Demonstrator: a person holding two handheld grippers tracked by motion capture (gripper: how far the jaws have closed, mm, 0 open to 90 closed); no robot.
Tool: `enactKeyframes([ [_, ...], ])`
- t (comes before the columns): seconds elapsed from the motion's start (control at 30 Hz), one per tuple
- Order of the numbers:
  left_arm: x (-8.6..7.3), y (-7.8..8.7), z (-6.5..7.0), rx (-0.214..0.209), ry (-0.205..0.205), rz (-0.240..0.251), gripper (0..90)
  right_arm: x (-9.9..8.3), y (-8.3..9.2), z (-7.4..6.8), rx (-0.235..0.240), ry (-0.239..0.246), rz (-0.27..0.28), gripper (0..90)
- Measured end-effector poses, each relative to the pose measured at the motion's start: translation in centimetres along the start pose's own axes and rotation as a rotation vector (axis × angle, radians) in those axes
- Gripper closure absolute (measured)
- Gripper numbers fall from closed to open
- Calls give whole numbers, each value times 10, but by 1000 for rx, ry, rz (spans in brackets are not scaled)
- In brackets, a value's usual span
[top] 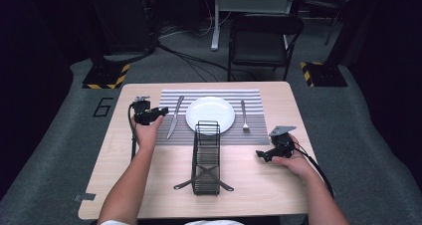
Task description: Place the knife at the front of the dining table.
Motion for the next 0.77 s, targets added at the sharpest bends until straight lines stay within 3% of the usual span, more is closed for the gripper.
enactKeyframes([
  [0.17, 1, 15, 2, -10, -41, 4, 494, 0, 0, 0, -1, 0, 1, 0],
  [0.3, -2, 28, 4, -14, -109, 4, 484, 0, 0, 0, -2, -1, 1, 0],
  [0.4, -11, 39, 5, -17, -167, -25, 478, 0, 0, 0, -1, 0, 0, 0],
  [0.67, -31, 53, -1, -39, -175, -42, 465, 0, 0, 0, -1, 0, 1, 0],
  [0.77, -40, 60, -9, -26, -182, -60, 461, 0, 0, 0, -1, -1, 1, 0],
])
Point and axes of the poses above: each handheld gripper's, and its own axes: y roughly backward along the jaws, x roughly out of its top, z roughly to its right, the point moved 10 cm from there along -y, roughly forward along the jaws, and after that the axes turned 9 degrees about z, right-handed, at the moved point
